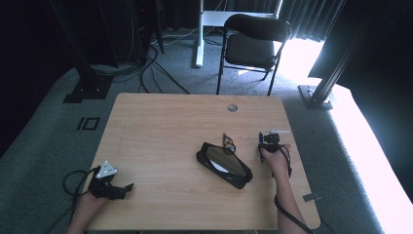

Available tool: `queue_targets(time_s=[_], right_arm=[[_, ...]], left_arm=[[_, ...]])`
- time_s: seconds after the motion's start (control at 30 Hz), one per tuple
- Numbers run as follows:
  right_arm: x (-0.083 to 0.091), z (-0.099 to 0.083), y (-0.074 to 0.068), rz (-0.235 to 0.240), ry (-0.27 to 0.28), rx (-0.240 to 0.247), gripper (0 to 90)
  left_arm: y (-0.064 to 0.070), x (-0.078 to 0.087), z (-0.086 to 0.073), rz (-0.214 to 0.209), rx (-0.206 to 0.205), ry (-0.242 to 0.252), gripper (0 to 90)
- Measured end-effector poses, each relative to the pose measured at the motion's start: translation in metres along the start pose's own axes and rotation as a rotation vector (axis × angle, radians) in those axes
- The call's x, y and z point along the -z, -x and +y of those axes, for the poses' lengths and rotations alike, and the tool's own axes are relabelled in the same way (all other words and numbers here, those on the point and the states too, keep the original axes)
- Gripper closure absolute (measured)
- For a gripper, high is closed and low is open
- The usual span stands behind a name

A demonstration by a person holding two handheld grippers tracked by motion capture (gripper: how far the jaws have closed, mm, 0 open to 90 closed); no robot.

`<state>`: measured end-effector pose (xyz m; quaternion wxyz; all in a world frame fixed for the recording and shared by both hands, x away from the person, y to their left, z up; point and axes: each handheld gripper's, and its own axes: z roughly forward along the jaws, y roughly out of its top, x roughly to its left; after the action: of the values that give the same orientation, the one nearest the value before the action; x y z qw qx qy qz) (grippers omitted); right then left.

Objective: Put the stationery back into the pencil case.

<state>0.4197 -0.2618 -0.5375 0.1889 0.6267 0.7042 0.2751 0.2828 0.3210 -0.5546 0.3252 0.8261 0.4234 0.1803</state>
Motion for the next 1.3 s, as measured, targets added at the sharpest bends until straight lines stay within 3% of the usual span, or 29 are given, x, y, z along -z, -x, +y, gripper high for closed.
queue_targets(time_s=[0.13, 0.37, 0.87, 1.3], right_arm=[[0.000, 0.002, -0.003, 0.010, -0.012, 0.012, 79.2], [0.005, 0.002, -0.001, 0.039, 0.011, -0.030, 79.3], [0.033, 0.005, -0.004, 0.104, 0.037, 0.020, 79.3], [0.062, 0.007, -0.017, 0.179, 0.086, 0.080, 79.2]], left_arm=[[0.000, 0.000, 0.000, 0.000, 0.000, 0.000, 1.2], [0.000, 0.000, 0.000, 0.002, 0.004, 0.000, 1.2], [0.000, 0.000, 0.000, 0.002, 0.003, 0.000, 1.2], [0.000, 0.000, 0.000, 0.002, 0.003, 0.000, 1.2]])
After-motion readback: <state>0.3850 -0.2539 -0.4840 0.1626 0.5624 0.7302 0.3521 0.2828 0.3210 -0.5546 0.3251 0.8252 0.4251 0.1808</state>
